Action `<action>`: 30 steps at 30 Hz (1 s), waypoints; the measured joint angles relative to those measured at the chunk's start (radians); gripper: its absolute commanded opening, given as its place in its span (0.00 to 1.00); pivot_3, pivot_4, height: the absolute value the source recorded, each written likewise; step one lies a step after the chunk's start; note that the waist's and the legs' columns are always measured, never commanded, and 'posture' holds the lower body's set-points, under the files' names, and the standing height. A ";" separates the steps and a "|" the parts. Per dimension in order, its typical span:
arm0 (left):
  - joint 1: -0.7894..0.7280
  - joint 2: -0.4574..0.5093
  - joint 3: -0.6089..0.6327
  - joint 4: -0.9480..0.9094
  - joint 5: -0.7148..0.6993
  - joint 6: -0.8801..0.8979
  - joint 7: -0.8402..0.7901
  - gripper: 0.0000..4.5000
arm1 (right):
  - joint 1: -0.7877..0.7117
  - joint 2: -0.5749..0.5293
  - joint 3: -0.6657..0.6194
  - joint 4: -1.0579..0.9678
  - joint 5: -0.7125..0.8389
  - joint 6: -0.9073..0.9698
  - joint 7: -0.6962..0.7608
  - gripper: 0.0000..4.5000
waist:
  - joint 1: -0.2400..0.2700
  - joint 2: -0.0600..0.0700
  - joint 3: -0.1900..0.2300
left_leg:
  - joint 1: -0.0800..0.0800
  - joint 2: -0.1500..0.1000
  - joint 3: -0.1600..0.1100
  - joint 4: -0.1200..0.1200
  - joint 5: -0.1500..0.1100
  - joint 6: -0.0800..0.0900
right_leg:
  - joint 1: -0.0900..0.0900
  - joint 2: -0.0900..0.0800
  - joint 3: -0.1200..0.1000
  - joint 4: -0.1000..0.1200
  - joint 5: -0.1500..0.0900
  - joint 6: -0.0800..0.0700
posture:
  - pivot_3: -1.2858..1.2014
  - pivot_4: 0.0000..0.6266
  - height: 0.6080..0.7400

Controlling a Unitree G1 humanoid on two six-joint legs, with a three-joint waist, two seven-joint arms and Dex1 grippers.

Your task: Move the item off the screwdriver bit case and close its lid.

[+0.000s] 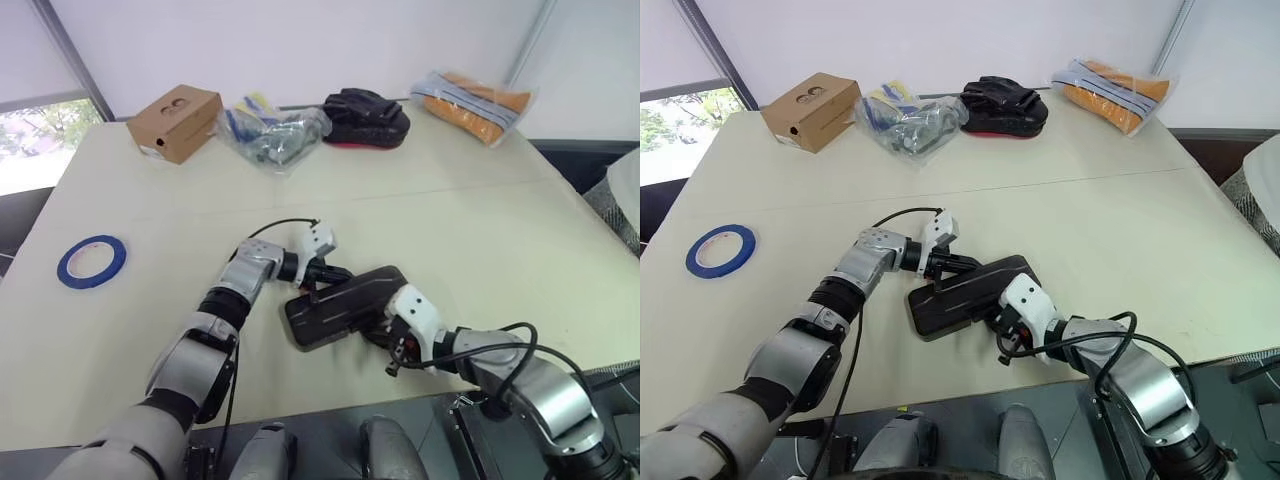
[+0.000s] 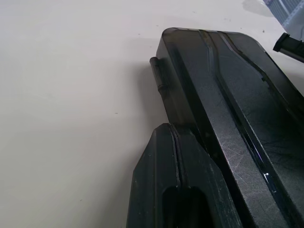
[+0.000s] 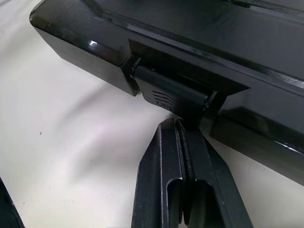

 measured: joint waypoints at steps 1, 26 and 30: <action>0.001 0.000 0.002 -0.002 0.001 0.001 0.001 0.00 | -0.002 0.001 0.001 0.001 0.000 0.002 0.000 0.01 | 0.000 0.000 0.000 | 0.000 0.000 0.000 0.000 0.000 0.000 | 0.000 0.000 0.000 0.000 0.000 0.000 | 0.52 0.24 1.00; 0.214 0.330 0.180 -0.596 -0.263 0.419 -0.025 0.00 | 0.072 -0.410 -0.448 -0.242 0.169 0.069 0.204 0.01 | 0.006 -0.001 0.010 | -0.004 0.001 0.000 -0.001 0.001 -0.001 | -0.002 0.000 0.000 -0.002 0.000 0.000 | 0.52 0.24 1.00; 0.286 0.416 0.206 -0.727 -0.332 0.501 -0.030 0.00 | 0.096 -0.453 -0.515 -0.240 0.184 0.058 0.246 0.01 | 0.012 -0.001 0.010 | -0.004 0.001 0.000 -0.001 0.000 0.000 | -0.002 -0.001 0.000 -0.002 0.000 0.000 | 0.52 0.24 1.00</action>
